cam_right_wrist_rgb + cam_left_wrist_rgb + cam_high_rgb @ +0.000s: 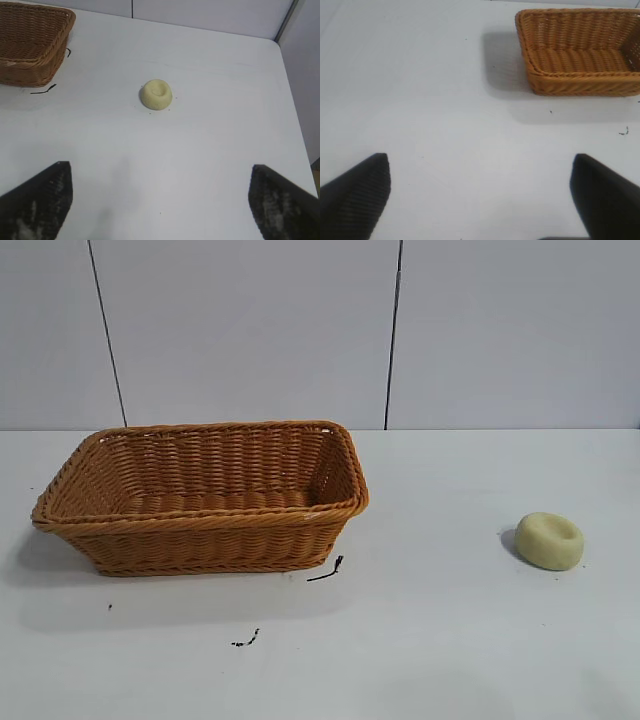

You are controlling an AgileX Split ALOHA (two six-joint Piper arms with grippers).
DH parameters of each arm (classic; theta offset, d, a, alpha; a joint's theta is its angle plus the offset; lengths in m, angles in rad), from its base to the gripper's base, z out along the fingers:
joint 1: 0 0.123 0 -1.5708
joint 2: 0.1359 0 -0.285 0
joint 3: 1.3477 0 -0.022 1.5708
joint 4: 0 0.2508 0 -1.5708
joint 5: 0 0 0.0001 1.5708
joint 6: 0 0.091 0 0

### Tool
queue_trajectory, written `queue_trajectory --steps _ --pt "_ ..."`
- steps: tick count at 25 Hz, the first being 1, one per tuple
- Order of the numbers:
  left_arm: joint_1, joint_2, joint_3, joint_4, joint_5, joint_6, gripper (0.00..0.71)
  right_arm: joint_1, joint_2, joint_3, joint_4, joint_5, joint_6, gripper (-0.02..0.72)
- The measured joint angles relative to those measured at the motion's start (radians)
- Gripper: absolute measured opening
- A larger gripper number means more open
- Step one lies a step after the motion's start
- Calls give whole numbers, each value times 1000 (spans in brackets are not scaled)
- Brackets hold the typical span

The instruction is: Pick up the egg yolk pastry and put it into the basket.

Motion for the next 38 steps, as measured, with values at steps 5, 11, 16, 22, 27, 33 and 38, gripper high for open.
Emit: queue_trajectory --steps 5,11,16,22,27,33,38 --pt "0 0 0 0 0 0 696 0 0 0 -1 0 0 661" --pt "0 0 0 0 0 0 696 0 0 0 -2 -1 0 661" --pt "0 0 0 0 0 0 696 0 95 -23 -8 -1 8 661" --pt "0 0 0 0 0 0 696 0 470 -140 -8 -3 56 661" --pt "0 0 0 0 0 0 696 0 817 -285 -7 -13 63 661" --pt "0 0 0 0 0 0 696 0 1194 -489 -7 -21 63 661" --pt "0 0 0 0 0 0 696 0 1479 -658 -7 -23 60 661"
